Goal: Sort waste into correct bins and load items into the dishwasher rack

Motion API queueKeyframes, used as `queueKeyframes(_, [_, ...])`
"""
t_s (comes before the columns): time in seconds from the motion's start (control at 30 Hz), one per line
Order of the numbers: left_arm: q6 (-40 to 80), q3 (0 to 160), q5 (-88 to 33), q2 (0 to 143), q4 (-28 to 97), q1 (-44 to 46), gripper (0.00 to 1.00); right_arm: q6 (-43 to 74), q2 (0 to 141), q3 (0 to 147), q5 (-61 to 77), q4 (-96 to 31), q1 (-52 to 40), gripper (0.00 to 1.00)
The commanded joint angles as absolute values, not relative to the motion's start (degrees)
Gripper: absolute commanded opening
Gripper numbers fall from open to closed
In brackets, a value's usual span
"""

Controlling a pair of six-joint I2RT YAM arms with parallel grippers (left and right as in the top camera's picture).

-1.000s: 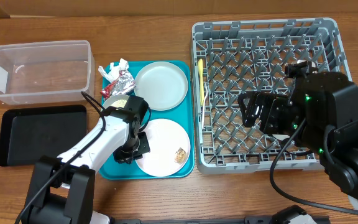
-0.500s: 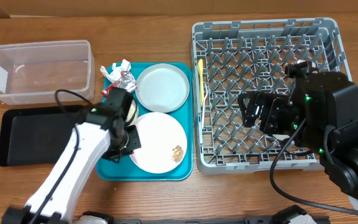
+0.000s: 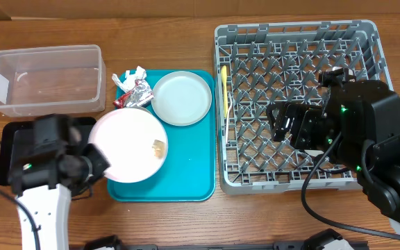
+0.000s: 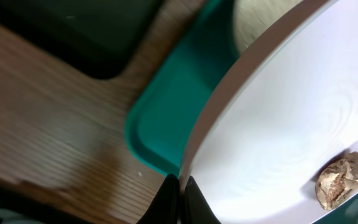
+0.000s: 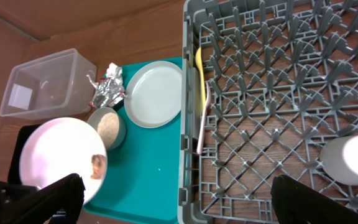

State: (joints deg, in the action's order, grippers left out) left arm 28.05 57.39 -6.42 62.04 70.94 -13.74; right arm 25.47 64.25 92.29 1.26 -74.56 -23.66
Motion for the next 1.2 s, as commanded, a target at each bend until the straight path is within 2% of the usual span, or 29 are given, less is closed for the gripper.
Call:
queueKeyframes(0.0, [26.8,58.7,-5.3,60.8,71.4,-21.8,0.04,25.5,64.2,92.7,0.7,-74.5,-23.5,1.00])
queueKeyframes(0.2, [26.9,58.7,0.3,61.1,69.9,-34.0,0.04,25.5,64.2,92.7,0.7,-75.5,-23.5,1.00])
queueKeyframes(0.47, [32.8,58.8,14.8,61.1,65.6,-39.7,0.04,25.5,64.2,92.7,0.8,-76.4,-23.5,1.00])
queueKeyframes(0.63, [37.3,58.8,25.1,61.1,61.5,-39.7,0.04,25.5,64.2,92.7,0.8,-76.6,-23.5,1.00])
queueKeyframes(0.87, [32.5,58.8,28.0,62.2,55.1,-36.9,0.04,25.5,64.3,92.7,0.8,-76.6,-23.5,1.00])
queueKeyframes(1.0, [32.6,58.8,32.0,65.3,56.4,-32.8,0.04,25.5,64.3,92.7,0.8,-76.5,-23.5,1.00])
queueKeyframes(1.17, [33.5,58.8,40.5,70.1,57.7,-23.5,0.04,25.5,64.3,92.7,0.8,-76.8,-23.5,1.00])
